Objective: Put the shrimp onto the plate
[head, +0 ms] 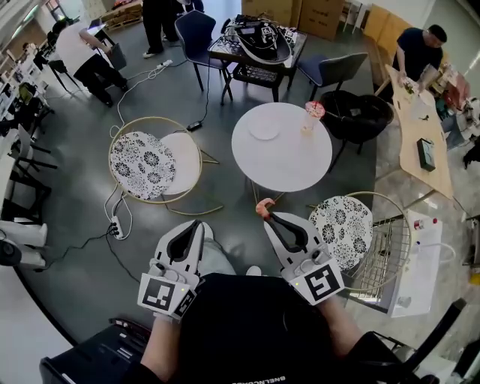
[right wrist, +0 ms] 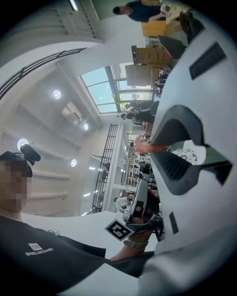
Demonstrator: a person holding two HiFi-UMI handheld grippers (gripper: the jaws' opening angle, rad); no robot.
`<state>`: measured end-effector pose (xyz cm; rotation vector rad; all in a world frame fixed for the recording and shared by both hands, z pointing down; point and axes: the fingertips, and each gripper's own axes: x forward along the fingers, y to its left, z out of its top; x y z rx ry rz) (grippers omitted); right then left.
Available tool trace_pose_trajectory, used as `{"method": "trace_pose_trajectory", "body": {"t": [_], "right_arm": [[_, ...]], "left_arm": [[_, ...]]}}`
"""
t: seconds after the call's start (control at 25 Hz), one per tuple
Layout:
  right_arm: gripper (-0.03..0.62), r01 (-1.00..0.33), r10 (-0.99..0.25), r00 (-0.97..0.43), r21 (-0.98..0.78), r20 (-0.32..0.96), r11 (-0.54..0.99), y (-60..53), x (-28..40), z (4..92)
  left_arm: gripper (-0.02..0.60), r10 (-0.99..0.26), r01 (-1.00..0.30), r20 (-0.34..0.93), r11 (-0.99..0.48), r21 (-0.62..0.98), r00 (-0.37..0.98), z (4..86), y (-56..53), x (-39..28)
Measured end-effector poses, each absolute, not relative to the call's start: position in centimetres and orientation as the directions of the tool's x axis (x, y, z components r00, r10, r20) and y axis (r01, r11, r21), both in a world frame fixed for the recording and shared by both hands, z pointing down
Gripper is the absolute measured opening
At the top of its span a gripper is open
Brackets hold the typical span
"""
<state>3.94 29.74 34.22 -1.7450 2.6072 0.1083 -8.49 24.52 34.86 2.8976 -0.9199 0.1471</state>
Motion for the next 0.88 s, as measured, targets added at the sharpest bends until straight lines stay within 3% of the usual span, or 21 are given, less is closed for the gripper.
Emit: {"method": "trace_pose_trajectory", "body": {"t": [0.88], "right_arm": [[0.048, -0.938, -0.939, -0.343, 0.060, 0.003, 0.343, 17.8, 2.5, 34.8]], "left_arm": [[0.005, -0.517, -0.532, 0.150, -0.842, 0.087, 0.843, 35.9, 12.0, -9.5]]}}
